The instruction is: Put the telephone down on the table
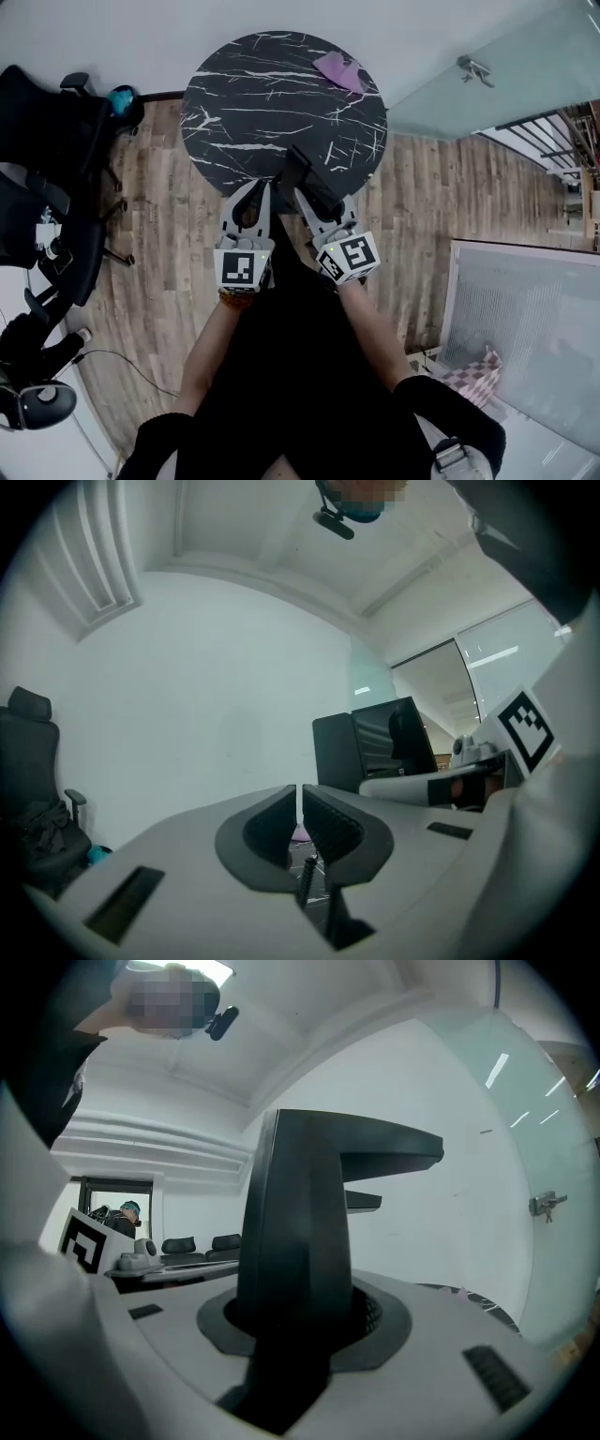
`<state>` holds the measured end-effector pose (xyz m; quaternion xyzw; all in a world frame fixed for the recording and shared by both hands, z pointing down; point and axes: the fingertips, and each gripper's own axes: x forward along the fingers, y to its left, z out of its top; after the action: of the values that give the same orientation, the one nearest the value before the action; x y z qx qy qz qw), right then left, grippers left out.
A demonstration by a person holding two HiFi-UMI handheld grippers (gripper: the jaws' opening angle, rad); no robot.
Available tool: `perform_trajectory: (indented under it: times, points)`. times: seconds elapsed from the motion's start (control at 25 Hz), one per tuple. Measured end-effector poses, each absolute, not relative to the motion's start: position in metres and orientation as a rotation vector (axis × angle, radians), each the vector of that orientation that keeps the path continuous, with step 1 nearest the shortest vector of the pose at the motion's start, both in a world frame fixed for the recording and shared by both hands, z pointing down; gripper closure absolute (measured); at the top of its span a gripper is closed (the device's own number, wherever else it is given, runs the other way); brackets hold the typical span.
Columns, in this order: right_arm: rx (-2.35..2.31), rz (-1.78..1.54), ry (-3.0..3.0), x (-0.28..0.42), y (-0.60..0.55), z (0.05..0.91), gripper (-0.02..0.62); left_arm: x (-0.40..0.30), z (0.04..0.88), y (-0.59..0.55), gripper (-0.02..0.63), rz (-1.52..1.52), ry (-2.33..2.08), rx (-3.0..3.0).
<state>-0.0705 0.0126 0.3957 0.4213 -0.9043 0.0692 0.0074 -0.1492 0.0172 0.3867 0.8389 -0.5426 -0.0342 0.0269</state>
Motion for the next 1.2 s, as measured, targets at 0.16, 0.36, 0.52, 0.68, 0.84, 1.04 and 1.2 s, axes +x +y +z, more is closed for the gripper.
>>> perform_trajectory:
  times: [0.16, 0.36, 0.52, 0.68, 0.84, 1.04, 1.2]
  points:
    - [1.281, 0.27, -2.848, -0.082, -0.006, 0.408, 0.429, -0.145, 0.398, -0.001, 0.578, -0.05, -1.639, 2.591]
    - [1.213, 0.333, -2.89, -0.084, -0.051, 0.413, 0.429, -0.142, 0.401, -0.047, 0.578, -0.014, -1.65, 2.614]
    - [1.156, 0.384, -2.898, -0.072, -0.08, 0.425, 0.429, -0.138, 0.406, -0.078, 0.578, 0.05, -1.664, 2.608]
    - [1.096, 0.434, -2.93, -0.066, -0.111, 0.436, 0.43, -0.131, 0.418, -0.105, 0.578, 0.118, -1.661, 2.611]
    - [1.033, 0.516, -2.95, -0.067, -0.131, 0.452, 0.43, -0.128, 0.433, -0.124, 0.578, 0.248, -1.675, 2.574]
    - [0.969, 0.686, -2.956, -0.072, -0.146, 0.472, 0.429, -0.13, 0.442, -0.138, 0.578, 0.258, -1.688, 2.589]
    - [0.902, 0.761, -2.924, -0.084, -0.155, 0.501, 0.429, -0.138, 0.461, -0.152, 0.578, 0.294, -1.683, 2.544]
